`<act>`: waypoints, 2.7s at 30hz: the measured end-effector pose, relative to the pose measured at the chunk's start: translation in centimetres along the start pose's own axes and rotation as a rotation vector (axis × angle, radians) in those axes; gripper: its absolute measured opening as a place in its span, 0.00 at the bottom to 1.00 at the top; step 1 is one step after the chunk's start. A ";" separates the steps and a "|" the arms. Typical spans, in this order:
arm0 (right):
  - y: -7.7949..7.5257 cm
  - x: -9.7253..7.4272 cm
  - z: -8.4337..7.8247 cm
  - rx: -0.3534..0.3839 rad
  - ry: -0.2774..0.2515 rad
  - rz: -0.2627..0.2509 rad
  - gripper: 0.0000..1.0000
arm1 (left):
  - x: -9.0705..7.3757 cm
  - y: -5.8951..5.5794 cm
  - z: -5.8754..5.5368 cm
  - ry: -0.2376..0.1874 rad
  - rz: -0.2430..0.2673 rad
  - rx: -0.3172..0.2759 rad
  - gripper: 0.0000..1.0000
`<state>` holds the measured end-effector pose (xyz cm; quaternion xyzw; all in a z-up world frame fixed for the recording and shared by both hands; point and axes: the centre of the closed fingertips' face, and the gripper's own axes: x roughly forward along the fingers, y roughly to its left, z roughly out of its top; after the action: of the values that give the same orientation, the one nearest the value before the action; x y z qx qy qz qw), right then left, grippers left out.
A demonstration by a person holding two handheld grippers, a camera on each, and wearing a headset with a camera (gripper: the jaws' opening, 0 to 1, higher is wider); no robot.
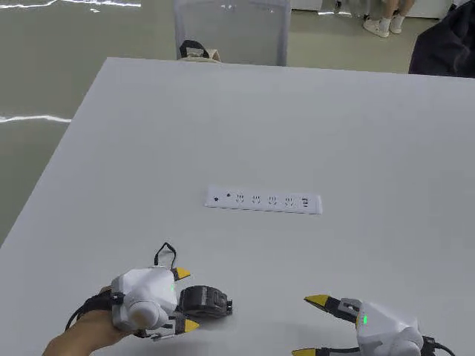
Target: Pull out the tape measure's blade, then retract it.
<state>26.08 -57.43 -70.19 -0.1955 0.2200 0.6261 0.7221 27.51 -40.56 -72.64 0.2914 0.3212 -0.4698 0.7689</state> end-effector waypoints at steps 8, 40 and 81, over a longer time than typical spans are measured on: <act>-0.5 2.9 -0.1 -0.037 0.010 0.050 0.47 | 1.7 0.0 -0.1 0.009 -0.052 0.049 0.49; -0.2 12.0 0.9 -0.149 0.058 0.188 0.30 | 3.9 -0.8 -1.3 0.055 -0.147 0.131 0.34; 0.8 14.6 0.3 -0.170 0.139 0.245 0.11 | 3.7 -1.0 -1.2 0.000 -0.172 0.127 0.32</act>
<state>27.01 -45.17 -78.18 -0.2704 0.2376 0.7108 0.6043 27.68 -42.03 -76.39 0.3109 0.3143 -0.5534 0.7059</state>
